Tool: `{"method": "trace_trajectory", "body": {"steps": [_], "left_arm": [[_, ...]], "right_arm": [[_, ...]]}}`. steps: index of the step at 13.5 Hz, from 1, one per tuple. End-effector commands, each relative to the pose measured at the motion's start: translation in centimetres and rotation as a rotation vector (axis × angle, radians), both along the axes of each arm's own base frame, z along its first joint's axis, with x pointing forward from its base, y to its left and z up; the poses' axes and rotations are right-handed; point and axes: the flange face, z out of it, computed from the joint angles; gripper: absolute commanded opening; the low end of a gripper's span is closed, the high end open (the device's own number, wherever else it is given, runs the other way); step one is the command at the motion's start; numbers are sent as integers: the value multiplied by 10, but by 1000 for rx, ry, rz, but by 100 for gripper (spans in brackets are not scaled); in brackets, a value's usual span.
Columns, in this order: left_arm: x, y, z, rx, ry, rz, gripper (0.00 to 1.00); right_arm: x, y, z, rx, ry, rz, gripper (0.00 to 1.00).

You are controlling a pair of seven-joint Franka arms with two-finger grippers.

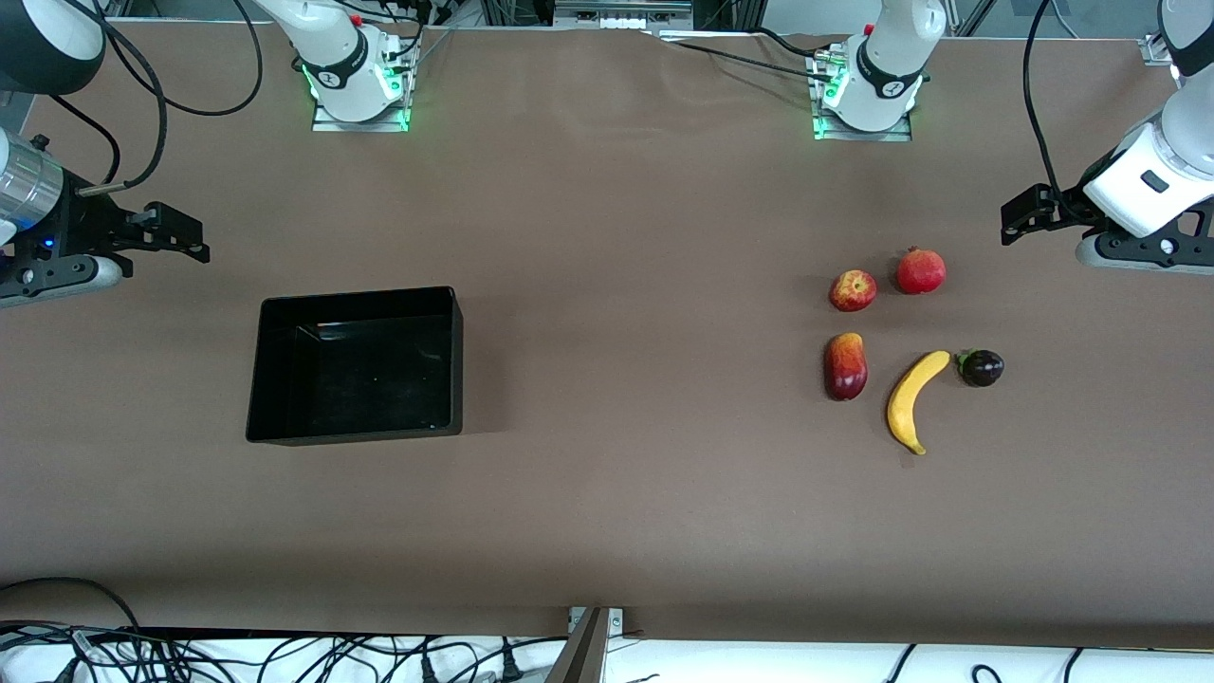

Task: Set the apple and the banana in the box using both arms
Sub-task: 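Reach the right gripper down to the outer wall of the black box, then push the black box with the right gripper toward the fruit cluster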

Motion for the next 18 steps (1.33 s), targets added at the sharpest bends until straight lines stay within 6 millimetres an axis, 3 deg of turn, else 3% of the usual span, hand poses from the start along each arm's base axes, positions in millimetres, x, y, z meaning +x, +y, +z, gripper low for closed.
{"method": "trace_trajectory", "body": {"steps": [1, 3, 6, 9, 10, 13, 16, 18], "left_arm": [[0, -6, 15, 11, -15, -16, 100], [1, -5, 12, 12, -11, -15, 100], [2, -3, 11, 13, -11, -14, 100], [3, -4, 12, 14, -12, -14, 100], [3, -3, 11, 13, -11, -12, 100], [7, -4, 9, 16, -11, -16, 100], [7, -4, 9, 16, -9, -16, 100], [8, -3, 8, 16, -6, -14, 100]], "right_arm": [[5, -1, 7, 1, -7, 14, 100], [5, -1, 7, -2, -7, 17, 100], [13, 3, -10, -57, 10, 37, 100], [34, -2, -85, -81, 42, 48, 100], [40, -7, -121, -80, 34, 41, 100], [38, -29, -211, -81, 4, 14, 100], [38, -40, -274, -74, -4, -5, 100], [34, -46, -299, -65, 9, -11, 97]]}}
